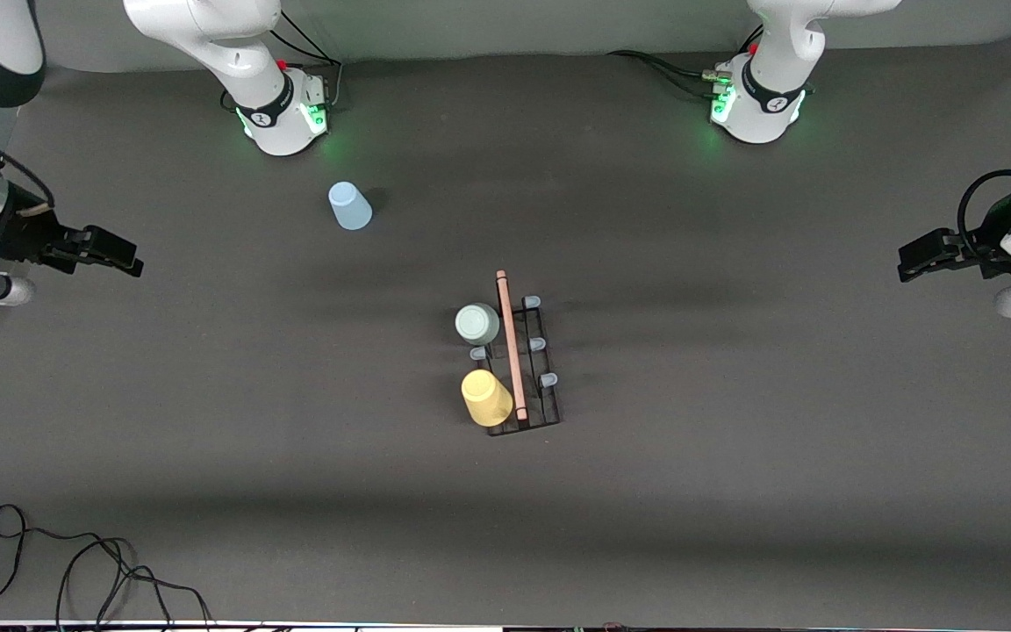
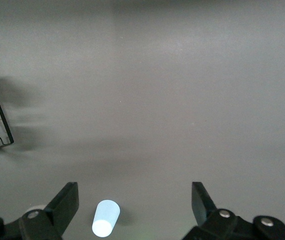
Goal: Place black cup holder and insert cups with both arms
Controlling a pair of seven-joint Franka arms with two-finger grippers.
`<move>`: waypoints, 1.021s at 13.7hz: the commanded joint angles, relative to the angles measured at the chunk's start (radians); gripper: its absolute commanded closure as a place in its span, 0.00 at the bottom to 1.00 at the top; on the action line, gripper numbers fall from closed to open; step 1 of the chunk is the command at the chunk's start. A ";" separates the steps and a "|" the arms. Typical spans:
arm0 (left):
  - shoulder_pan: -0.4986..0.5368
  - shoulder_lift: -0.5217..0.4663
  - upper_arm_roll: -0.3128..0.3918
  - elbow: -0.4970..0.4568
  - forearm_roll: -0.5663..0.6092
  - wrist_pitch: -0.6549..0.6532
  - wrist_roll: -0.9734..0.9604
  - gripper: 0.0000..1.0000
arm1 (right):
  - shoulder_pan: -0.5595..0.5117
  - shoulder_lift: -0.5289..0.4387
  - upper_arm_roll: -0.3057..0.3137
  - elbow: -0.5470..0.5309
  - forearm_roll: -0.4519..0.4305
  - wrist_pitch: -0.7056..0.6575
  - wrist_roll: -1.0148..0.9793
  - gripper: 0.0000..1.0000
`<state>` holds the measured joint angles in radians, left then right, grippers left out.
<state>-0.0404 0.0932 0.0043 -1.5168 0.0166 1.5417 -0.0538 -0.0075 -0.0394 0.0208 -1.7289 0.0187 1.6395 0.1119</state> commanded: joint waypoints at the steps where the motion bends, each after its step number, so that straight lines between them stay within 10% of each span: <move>1: 0.004 -0.012 0.000 -0.011 -0.004 -0.003 0.009 0.00 | -0.055 -0.022 0.048 -0.029 -0.022 0.026 0.014 0.00; 14: 0.004 -0.012 0.000 -0.011 -0.004 -0.005 0.008 0.00 | -0.055 0.006 0.088 0.002 -0.026 0.002 0.049 0.00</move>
<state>-0.0404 0.0932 0.0044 -1.5197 0.0166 1.5417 -0.0538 -0.0573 -0.0369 0.1063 -1.7368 0.0143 1.6476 0.1408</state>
